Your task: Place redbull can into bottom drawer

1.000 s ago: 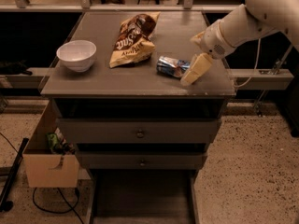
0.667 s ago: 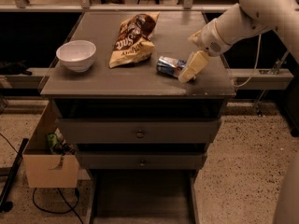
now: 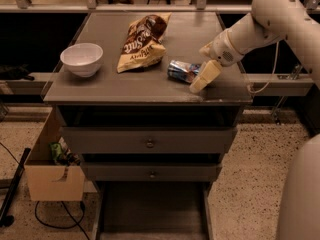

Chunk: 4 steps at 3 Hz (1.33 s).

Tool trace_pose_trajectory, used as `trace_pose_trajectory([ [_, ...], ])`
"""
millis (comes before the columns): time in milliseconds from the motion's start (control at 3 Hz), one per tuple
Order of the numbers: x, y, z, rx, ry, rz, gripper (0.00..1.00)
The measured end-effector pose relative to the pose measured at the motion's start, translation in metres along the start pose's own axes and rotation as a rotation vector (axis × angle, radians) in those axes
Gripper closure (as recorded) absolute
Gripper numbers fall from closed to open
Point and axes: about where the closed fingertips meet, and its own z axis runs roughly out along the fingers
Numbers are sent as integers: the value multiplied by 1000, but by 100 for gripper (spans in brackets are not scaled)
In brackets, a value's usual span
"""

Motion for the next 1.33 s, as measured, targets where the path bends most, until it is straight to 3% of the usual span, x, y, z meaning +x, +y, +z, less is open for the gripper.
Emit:
trace_pose_trajectory([
  [333,0,0,0,-1,0,0,19],
  [1333,0,0,0,-1,0,0,89],
])
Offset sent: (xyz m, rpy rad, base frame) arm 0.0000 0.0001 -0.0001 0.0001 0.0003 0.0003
